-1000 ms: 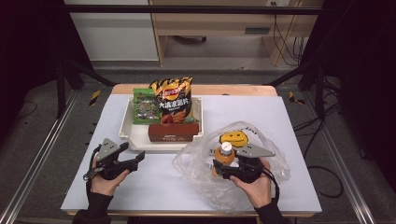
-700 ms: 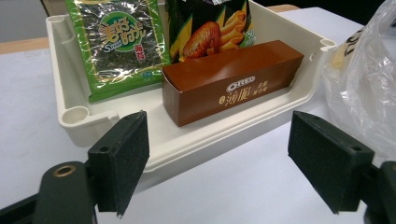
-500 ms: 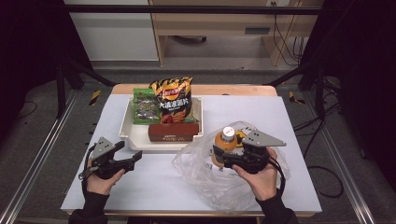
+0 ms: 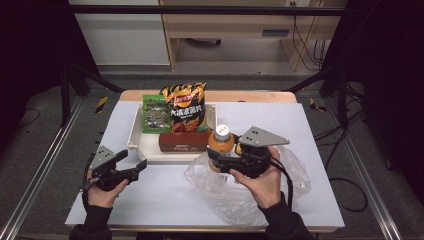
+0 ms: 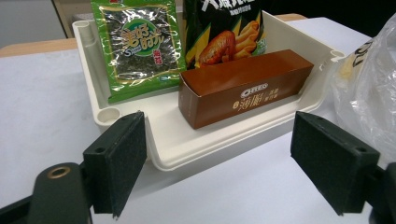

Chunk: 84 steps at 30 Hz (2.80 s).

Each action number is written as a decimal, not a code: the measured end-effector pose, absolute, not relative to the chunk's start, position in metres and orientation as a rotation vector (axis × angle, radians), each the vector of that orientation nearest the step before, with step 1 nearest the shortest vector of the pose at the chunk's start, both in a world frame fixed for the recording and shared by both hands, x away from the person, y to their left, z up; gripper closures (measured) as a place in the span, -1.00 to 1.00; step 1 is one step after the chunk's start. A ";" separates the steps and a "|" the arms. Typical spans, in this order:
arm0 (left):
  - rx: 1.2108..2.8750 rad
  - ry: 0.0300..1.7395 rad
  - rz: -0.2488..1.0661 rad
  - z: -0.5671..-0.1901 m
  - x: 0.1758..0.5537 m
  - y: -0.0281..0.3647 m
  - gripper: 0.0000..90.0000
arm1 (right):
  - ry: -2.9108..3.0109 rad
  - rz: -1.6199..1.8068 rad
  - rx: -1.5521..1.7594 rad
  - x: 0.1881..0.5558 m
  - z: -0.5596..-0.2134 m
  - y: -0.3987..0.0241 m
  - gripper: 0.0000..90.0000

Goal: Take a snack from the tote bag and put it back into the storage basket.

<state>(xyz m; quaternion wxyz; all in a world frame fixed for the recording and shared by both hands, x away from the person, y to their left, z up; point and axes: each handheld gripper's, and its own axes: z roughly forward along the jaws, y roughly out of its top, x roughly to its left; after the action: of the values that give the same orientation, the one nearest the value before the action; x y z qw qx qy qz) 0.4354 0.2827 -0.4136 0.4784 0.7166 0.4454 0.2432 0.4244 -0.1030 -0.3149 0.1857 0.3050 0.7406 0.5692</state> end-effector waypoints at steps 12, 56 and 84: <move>1.732 1.144 0.624 -0.416 0.439 0.305 -0.60 | 2.164 1.643 0.812 0.434 -0.325 -0.030 -0.33; 1.697 1.166 0.641 -0.413 0.438 0.316 -0.58 | 2.235 1.521 0.856 0.452 -0.426 0.019 -0.47; 1.739 1.048 0.605 -0.405 0.425 0.280 -0.59 | 2.013 1.484 1.052 0.423 -0.409 -0.161 -0.13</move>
<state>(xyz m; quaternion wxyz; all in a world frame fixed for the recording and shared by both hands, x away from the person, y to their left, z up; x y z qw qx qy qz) 0.4245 0.2797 -0.4046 0.4896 0.7157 0.4313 0.2490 0.4227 -0.1605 -0.4094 0.2127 0.3791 0.7250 0.5343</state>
